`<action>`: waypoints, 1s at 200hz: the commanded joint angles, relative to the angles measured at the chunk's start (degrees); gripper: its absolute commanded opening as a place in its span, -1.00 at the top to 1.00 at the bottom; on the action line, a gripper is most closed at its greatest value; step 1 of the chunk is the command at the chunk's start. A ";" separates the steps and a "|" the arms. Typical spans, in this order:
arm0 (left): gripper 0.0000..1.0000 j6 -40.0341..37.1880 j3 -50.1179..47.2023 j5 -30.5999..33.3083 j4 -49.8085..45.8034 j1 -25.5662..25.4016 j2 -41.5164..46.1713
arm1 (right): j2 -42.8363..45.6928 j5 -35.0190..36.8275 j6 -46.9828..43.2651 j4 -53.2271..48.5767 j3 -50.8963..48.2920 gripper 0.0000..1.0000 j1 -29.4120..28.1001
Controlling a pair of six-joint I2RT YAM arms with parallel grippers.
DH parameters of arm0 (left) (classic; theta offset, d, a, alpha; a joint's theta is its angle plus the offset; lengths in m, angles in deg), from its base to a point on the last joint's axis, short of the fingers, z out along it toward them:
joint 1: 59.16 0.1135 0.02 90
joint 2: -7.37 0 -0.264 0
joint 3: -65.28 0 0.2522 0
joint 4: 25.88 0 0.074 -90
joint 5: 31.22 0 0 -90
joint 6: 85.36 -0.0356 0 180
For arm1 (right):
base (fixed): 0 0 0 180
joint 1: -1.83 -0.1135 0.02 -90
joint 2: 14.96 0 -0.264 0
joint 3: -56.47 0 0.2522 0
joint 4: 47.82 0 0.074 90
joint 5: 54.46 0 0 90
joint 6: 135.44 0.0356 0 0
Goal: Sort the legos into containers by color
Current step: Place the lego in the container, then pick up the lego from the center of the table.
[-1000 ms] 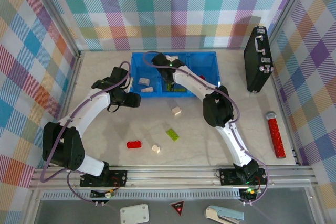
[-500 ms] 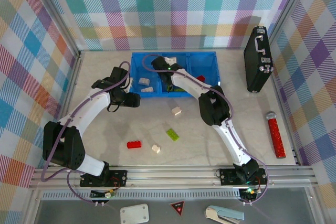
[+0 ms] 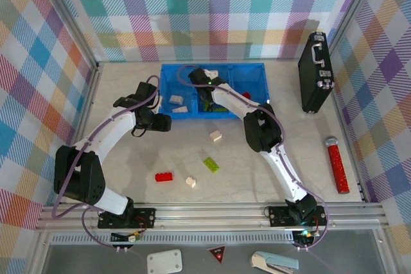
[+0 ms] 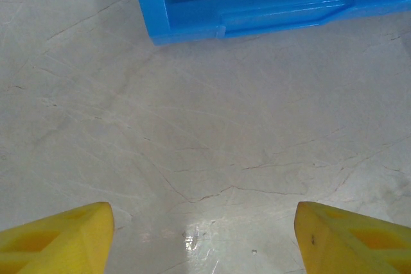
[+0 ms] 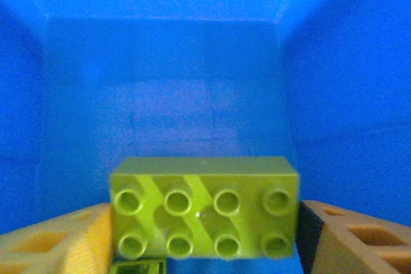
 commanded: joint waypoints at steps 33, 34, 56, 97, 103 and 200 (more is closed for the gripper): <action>-0.49 -0.12 1.66 -1.52 -0.86 0.91 -0.14 | 3.44 -0.96 0.59 -3.64 1.58 -0.58 0.36; -0.49 -0.13 1.66 -1.55 -0.86 0.90 -0.08 | 3.53 -0.96 0.54 -3.68 1.55 -0.58 0.31; -0.48 -0.04 1.49 -1.75 -0.87 0.96 0.23 | 5.71 -1.57 0.14 -5.31 1.14 -0.58 0.28; -0.49 0.07 1.06 -1.83 -0.77 0.89 0.99 | 11.04 -5.74 -0.44 -7.81 -3.55 -0.55 0.27; -0.48 0.05 1.07 -1.84 -0.77 0.92 0.96 | 11.99 -6.48 -0.43 -7.86 -4.62 -0.54 0.27; -0.48 2.11 0.84 -2.86 -0.45 0.39 0.10 | 26.82 -15.25 -2.51 -9.87 -18.66 -0.41 0.27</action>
